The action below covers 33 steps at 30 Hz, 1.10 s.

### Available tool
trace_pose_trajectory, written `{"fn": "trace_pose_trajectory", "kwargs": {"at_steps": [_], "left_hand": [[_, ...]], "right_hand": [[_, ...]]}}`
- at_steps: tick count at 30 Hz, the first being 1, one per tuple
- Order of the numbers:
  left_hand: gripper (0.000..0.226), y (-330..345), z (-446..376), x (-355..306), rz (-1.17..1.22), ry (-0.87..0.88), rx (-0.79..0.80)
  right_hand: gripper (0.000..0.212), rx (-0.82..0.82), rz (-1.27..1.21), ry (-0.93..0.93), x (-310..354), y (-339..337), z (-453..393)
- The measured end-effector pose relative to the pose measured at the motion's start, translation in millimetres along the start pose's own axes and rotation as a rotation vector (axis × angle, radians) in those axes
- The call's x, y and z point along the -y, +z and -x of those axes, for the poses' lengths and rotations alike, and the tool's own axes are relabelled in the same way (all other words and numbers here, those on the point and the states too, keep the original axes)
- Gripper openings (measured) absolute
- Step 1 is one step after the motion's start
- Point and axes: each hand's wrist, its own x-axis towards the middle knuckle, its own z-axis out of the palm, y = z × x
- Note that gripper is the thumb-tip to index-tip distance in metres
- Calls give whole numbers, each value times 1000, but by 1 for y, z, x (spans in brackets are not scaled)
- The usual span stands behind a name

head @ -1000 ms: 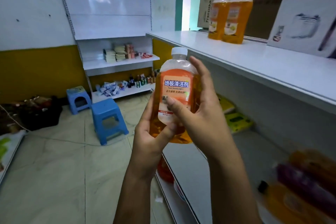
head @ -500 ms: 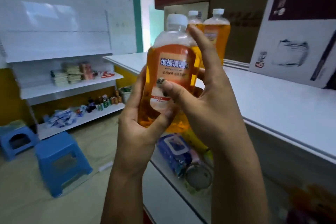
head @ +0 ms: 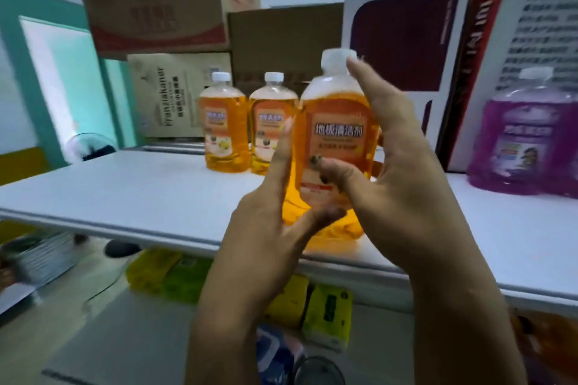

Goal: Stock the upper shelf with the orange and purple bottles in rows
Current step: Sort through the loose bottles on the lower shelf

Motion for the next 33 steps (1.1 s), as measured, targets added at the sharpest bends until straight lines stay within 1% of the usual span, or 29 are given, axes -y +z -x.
{"fn": "trace_pose_trajectory", "kwargs": {"at_steps": [4,7,8,10,14,17,20,24,28,33], "left_hand": [[83,0,-14,7,-164,-69,84],[86,9,-20,12,-358,-131,133],[87,12,-20,14,-429,-130,143],[81,13,-16,17,-530,-96,152],[65,8,-10,18,-602,-31,199],[57,2,-9,21,-579,13,240],[60,-1,-10,20,-587,12,260],[51,-3,-8,18,-548,22,272],[52,-5,-6,18,-534,56,263],[45,-6,-5,16,-536,66,258]], "right_hand": [[85,-20,221,47,-9,10,0],[85,-38,309,93,-12,16,-3],[84,-46,365,109,-13,17,-5],[83,-42,502,149,-14,19,-12],[80,0,623,220,-17,27,-36],[75,66,823,228,-25,36,-62],[74,121,860,244,-39,46,-80],[72,128,928,200,-60,49,-89],[73,118,853,194,-79,43,-96],[78,121,763,214,-93,34,-100]]}}
